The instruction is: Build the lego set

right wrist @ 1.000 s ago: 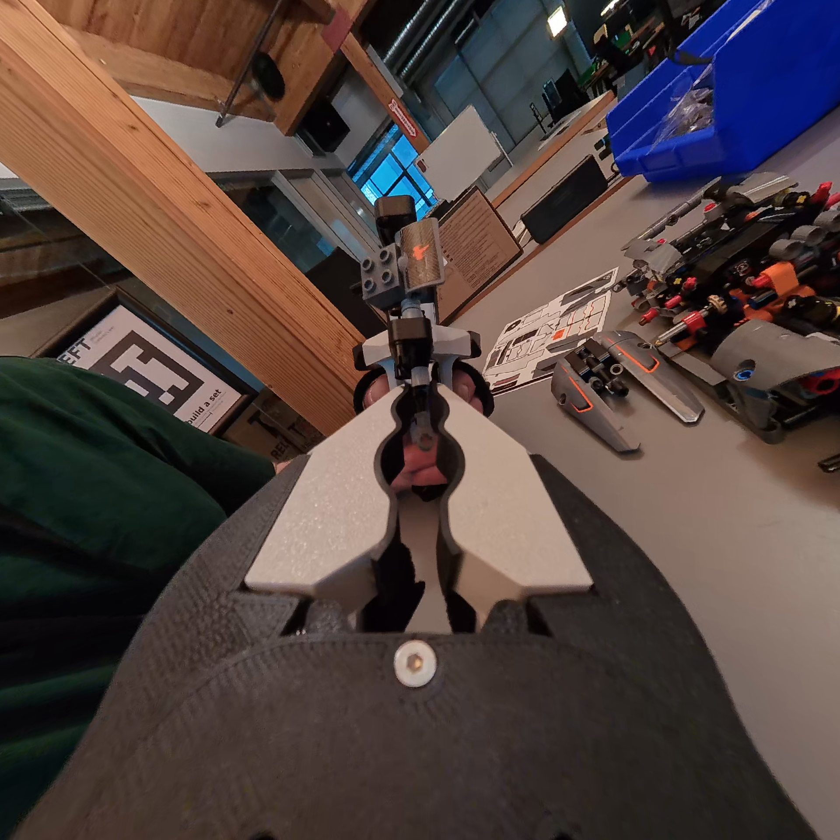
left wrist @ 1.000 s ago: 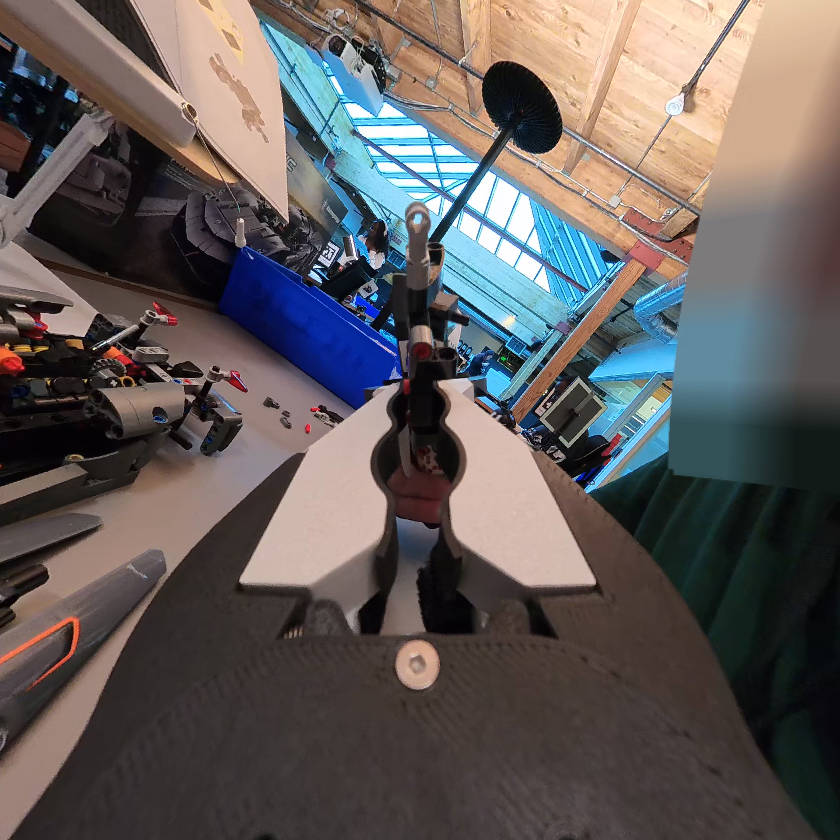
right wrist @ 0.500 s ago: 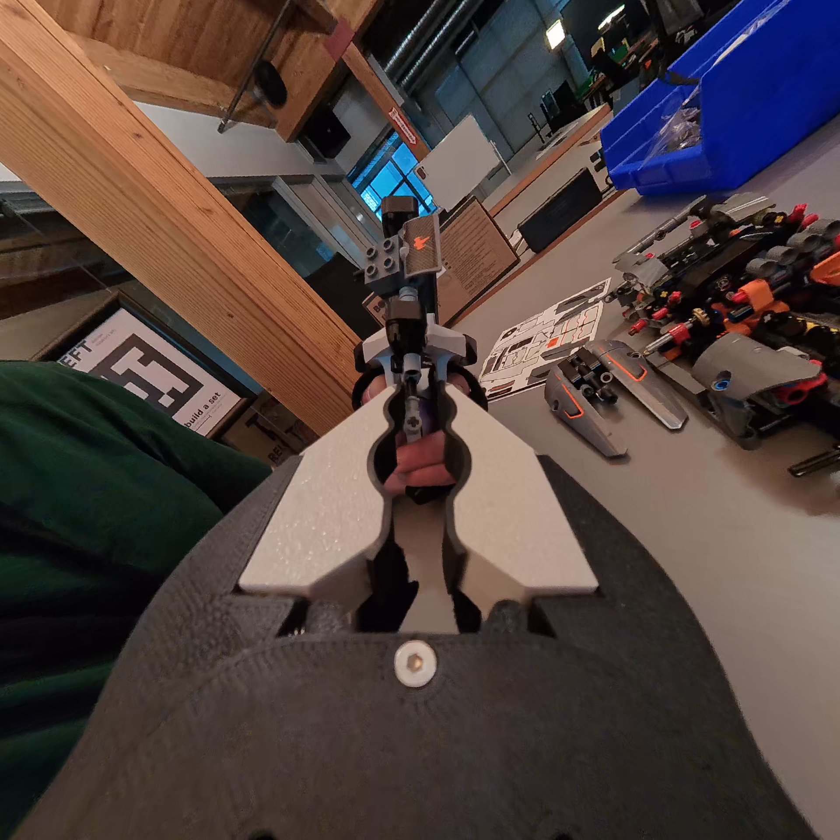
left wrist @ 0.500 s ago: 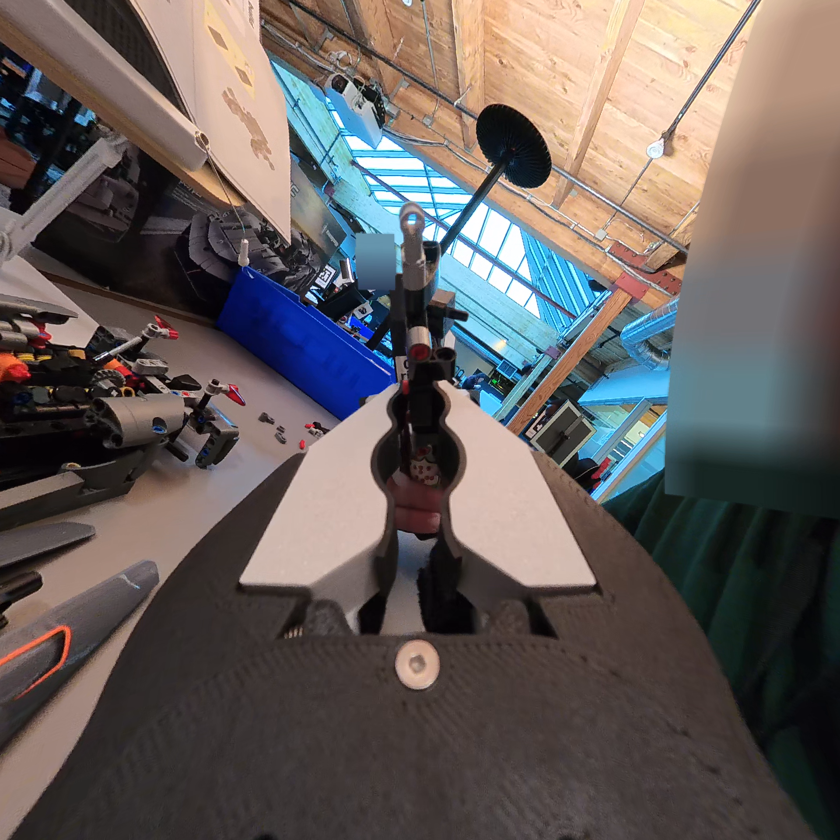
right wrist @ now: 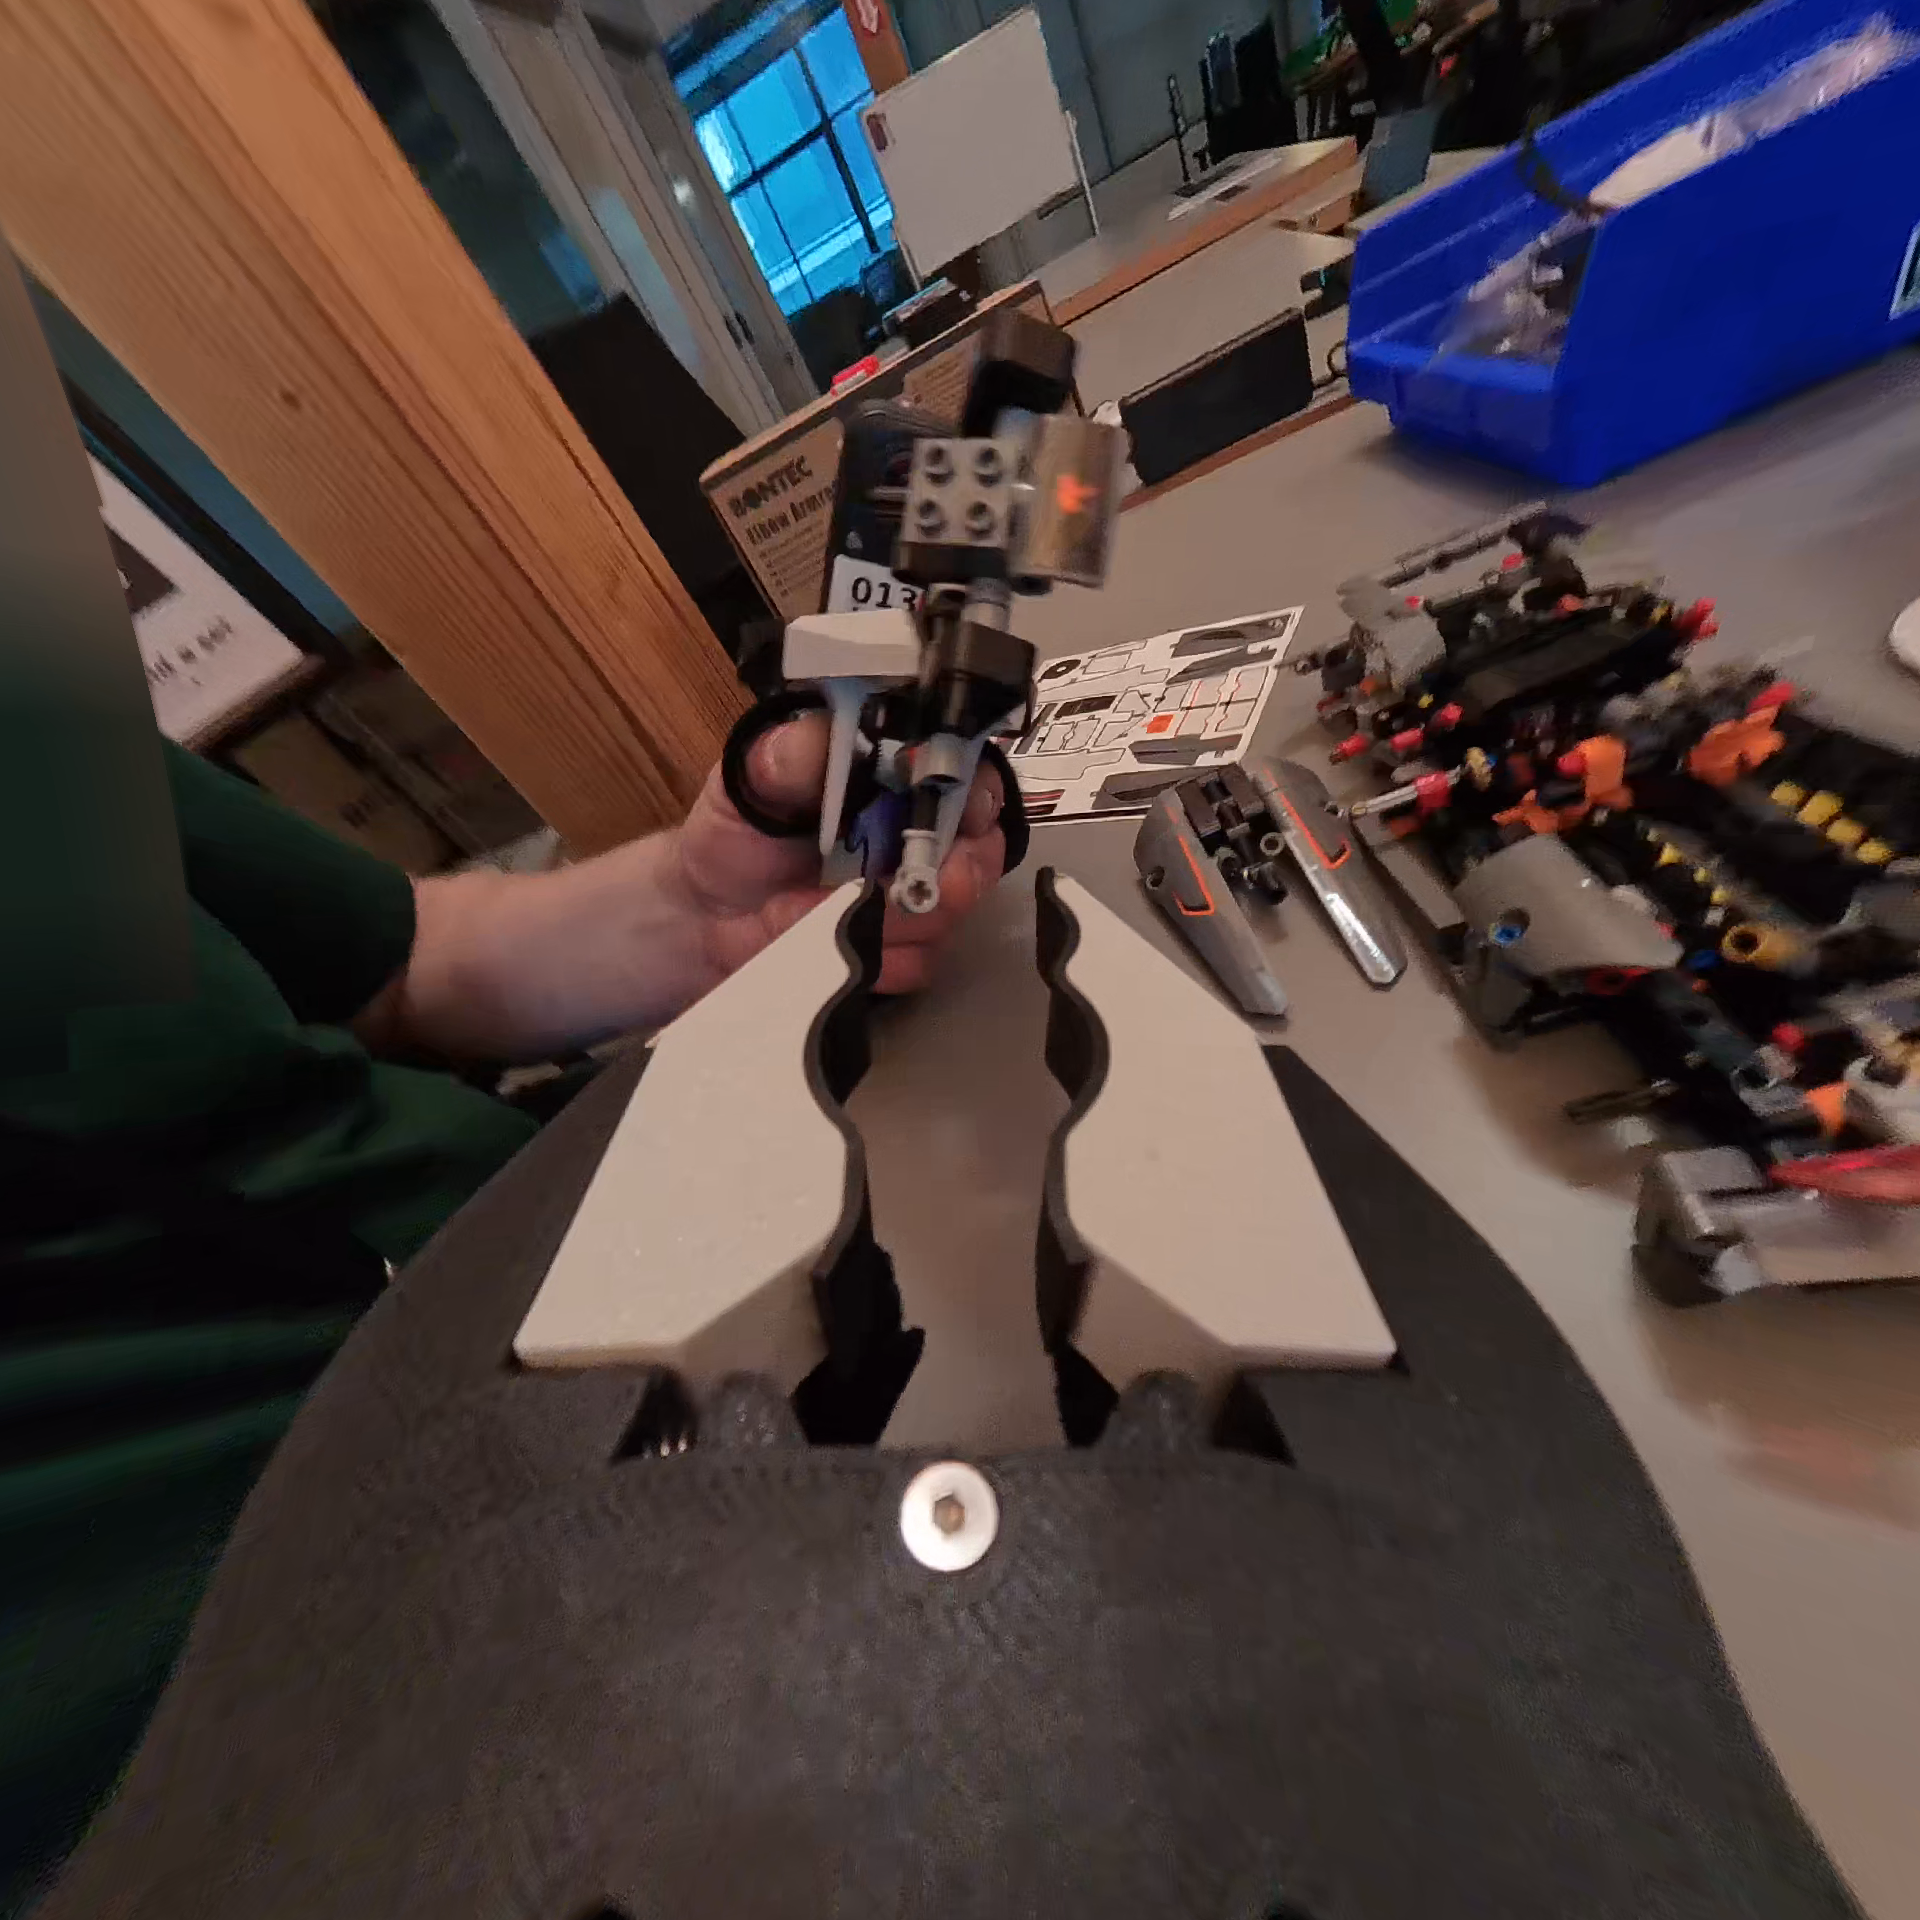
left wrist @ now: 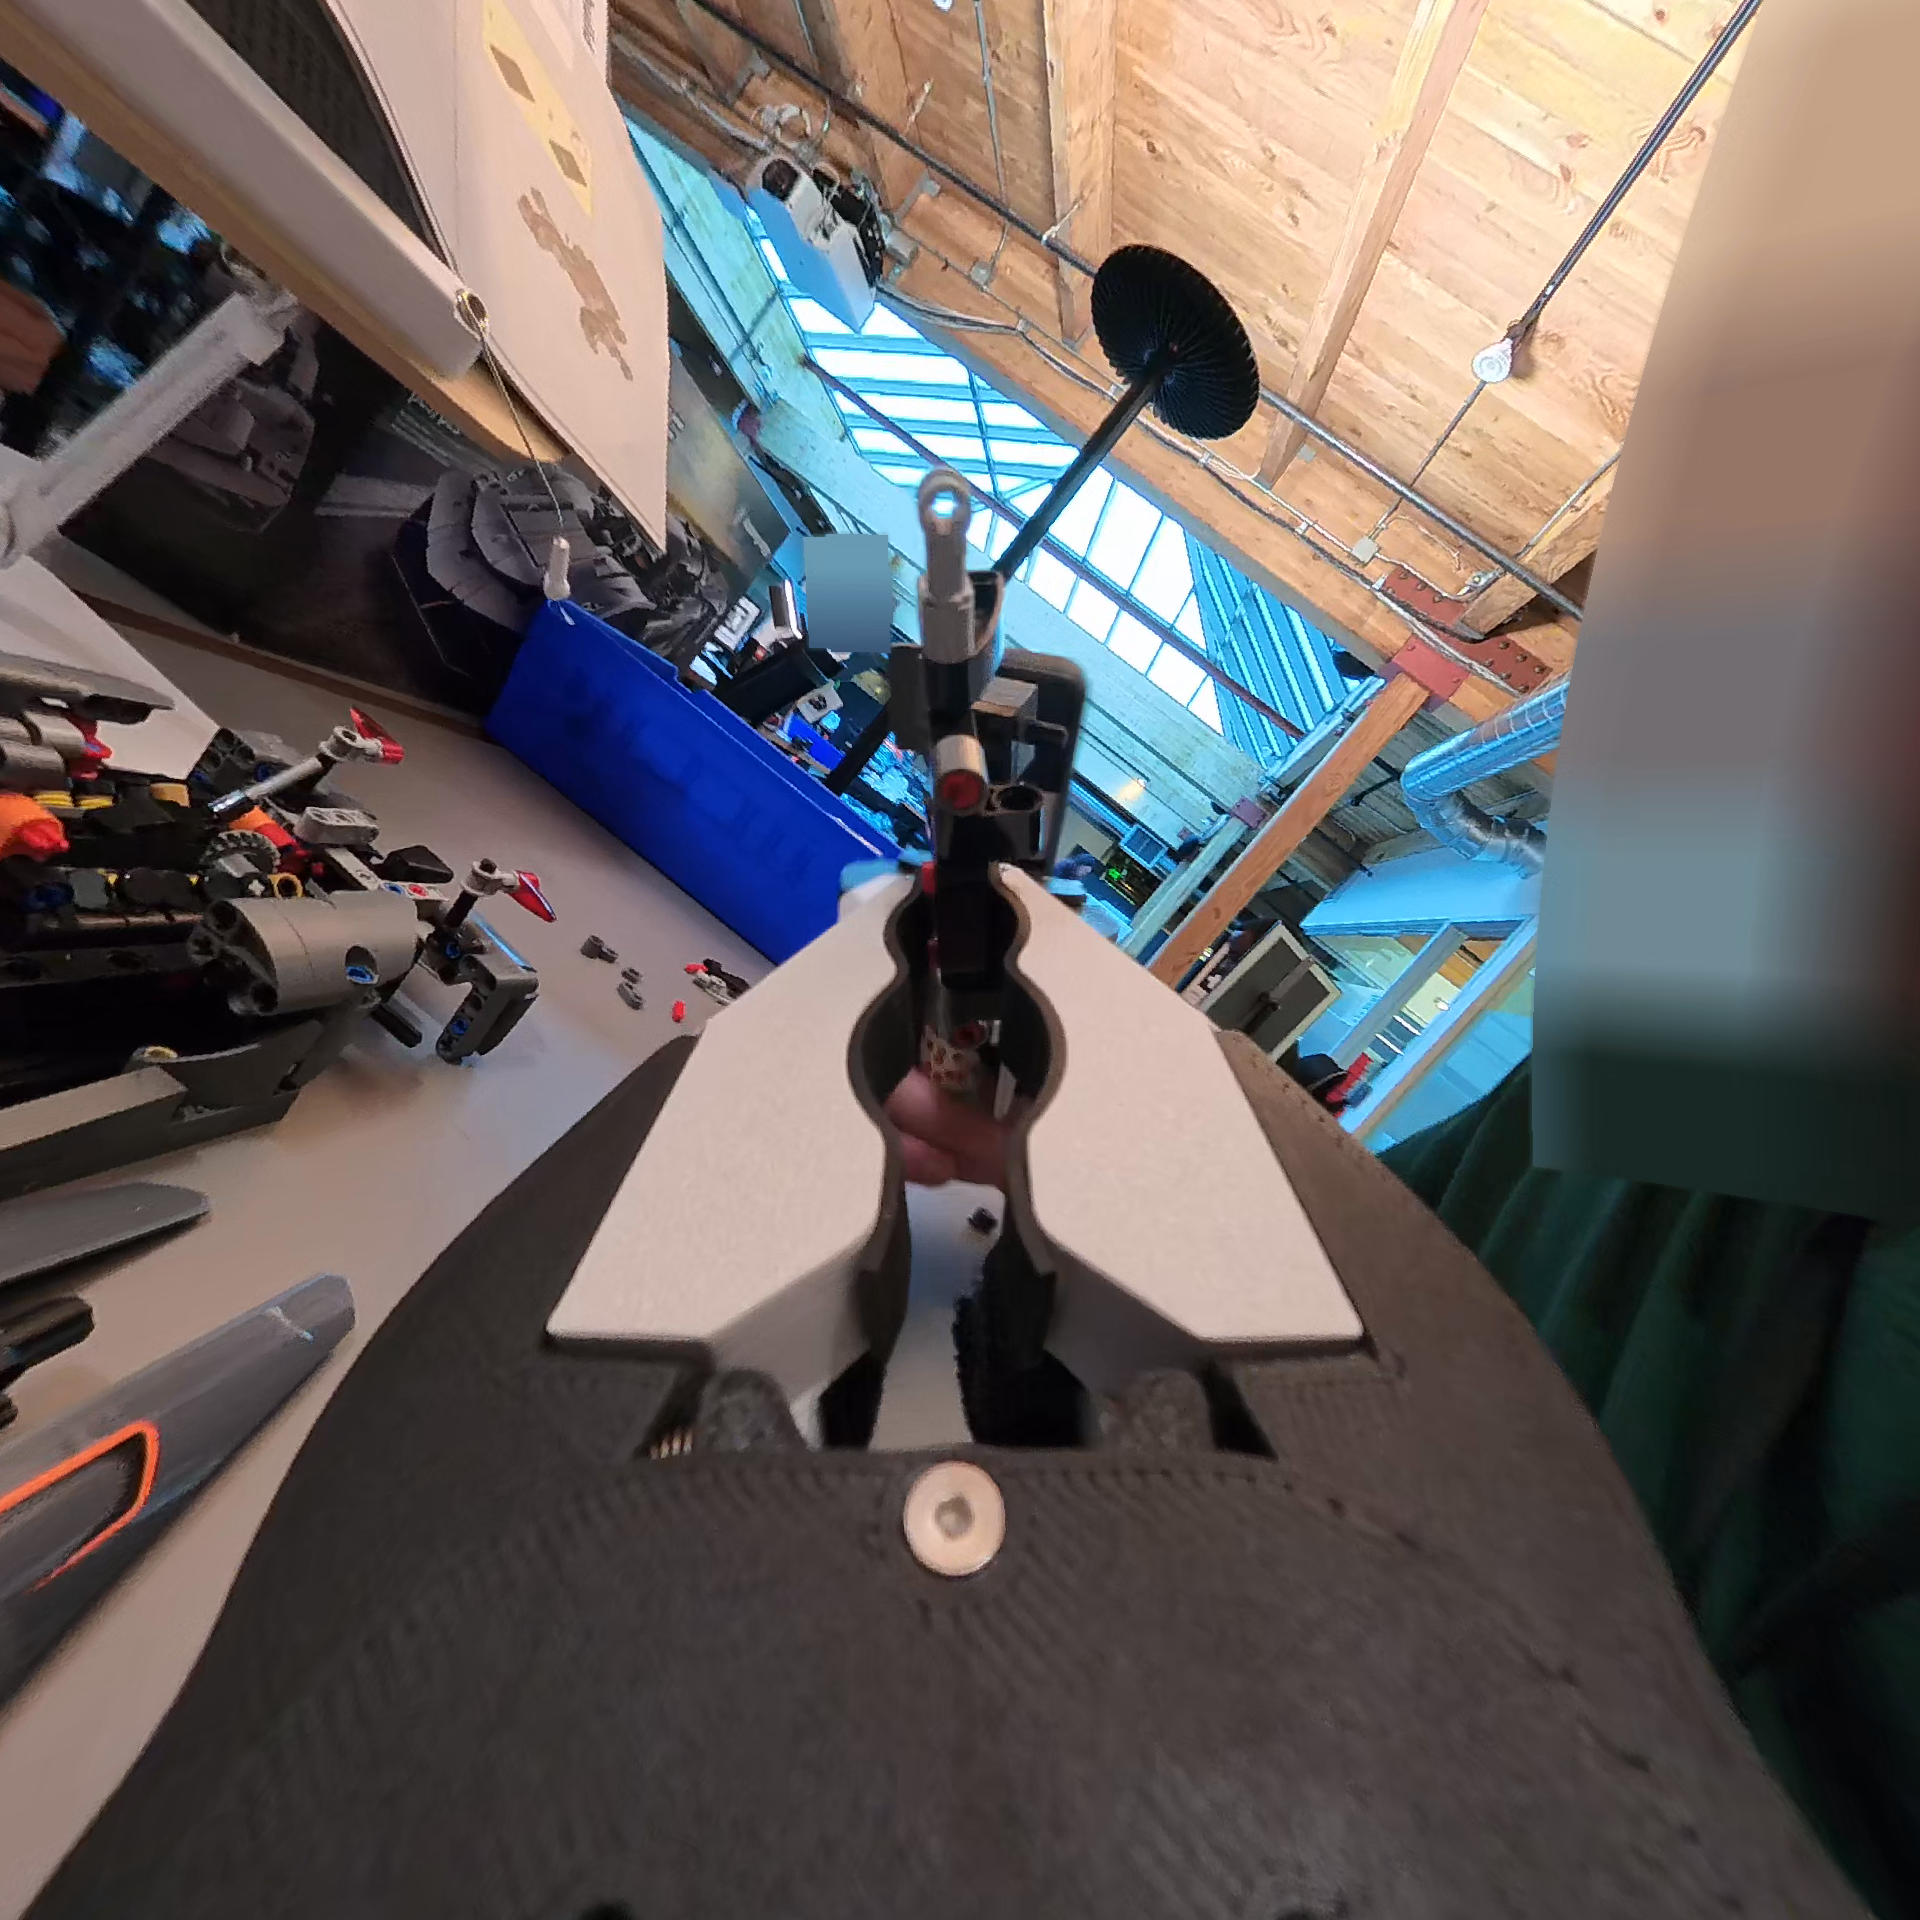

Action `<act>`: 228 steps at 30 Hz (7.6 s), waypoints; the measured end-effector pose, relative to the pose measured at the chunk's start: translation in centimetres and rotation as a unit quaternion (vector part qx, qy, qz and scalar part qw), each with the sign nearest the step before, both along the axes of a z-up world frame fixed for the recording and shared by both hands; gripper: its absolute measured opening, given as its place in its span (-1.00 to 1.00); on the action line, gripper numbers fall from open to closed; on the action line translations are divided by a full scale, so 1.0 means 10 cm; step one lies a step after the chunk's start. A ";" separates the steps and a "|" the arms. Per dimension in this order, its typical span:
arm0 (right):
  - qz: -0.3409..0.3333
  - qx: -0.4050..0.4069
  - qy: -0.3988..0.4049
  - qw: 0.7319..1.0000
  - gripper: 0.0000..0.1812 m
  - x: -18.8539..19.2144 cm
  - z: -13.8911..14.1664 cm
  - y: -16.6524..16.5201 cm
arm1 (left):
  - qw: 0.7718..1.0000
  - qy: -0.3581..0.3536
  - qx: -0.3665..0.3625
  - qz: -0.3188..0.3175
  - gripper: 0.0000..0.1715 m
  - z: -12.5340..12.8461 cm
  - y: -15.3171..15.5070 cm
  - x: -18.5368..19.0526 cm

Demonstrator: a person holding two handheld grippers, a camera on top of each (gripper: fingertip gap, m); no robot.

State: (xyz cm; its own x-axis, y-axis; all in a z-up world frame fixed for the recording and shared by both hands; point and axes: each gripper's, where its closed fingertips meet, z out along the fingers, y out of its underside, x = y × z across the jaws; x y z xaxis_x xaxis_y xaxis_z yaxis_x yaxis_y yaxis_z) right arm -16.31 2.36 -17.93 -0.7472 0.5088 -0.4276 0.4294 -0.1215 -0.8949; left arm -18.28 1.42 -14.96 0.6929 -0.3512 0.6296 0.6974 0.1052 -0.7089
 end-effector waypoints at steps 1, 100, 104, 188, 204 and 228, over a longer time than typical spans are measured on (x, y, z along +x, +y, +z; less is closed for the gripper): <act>0.000 0.020 0.018 1.000 -0.70 0.02 0.02 0.01 | 1.000 -0.004 -0.001 -0.003 -0.92 0.00 -0.01 -0.01; -0.045 -0.199 0.012 0.979 -0.64 0.15 0.71 -0.45 | 0.658 0.680 -0.115 0.301 -0.92 0.44 -0.30 0.39; -0.061 -0.210 0.041 0.975 -0.64 0.13 0.78 -0.44 | 0.636 0.699 -0.113 0.307 -0.92 0.45 -0.29 0.39; -0.056 -0.226 0.124 0.965 -0.66 0.34 0.84 -0.19 | 0.647 0.694 -0.090 0.303 -0.92 0.49 0.02 0.61; -0.063 -0.232 0.087 0.967 -0.33 0.27 0.78 -0.14 | 0.623 0.715 -0.082 0.306 -0.92 0.52 0.04 0.67; -0.020 -0.280 0.064 0.958 -0.41 0.32 0.81 -0.17 | 0.636 0.705 -0.076 0.305 -0.92 0.53 0.05 0.69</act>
State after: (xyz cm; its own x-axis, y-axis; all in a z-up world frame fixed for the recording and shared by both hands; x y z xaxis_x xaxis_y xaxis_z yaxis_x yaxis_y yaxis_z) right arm -13.12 0.61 -9.79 -0.7958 0.2563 -0.5486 0.3059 -0.6116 -0.7296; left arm -11.39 1.88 -9.67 0.5840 0.2437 -0.7743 -0.7807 -0.0928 -0.6180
